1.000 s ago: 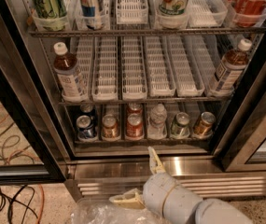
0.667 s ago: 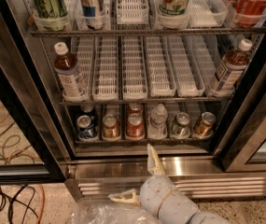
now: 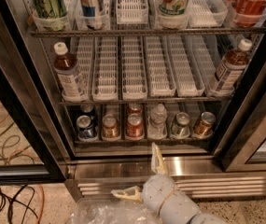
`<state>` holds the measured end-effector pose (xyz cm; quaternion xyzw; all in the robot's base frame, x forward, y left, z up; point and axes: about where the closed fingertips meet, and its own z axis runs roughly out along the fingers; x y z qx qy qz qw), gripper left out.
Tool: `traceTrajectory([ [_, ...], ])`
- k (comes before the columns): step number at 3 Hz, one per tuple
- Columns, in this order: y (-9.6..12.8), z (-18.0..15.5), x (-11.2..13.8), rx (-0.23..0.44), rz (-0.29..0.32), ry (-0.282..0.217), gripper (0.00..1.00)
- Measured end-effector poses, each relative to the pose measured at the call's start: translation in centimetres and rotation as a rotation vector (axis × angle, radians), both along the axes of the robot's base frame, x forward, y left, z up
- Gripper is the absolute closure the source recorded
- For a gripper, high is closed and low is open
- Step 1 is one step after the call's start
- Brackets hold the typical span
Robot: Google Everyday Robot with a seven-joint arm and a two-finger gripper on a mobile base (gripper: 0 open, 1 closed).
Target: Pick coke can from bottom shelf of fridge
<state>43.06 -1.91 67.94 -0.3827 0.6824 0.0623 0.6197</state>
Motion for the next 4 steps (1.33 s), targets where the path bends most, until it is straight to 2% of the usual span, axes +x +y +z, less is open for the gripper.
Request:
traceTrajectory([
  [1, 0.0, -0.5, 0.8, 0.059, -0.041, -0.02, 0.0],
  [2, 0.8, 1.0, 3.2, 0.172, -0.119, -0.129, 0.0],
  [3, -0.7, 0.5, 4.0, 0.211, -0.197, -0.171, 0.0],
  [4, -0.7, 0.5, 4.0, 0.211, -0.197, -0.171, 0.0],
])
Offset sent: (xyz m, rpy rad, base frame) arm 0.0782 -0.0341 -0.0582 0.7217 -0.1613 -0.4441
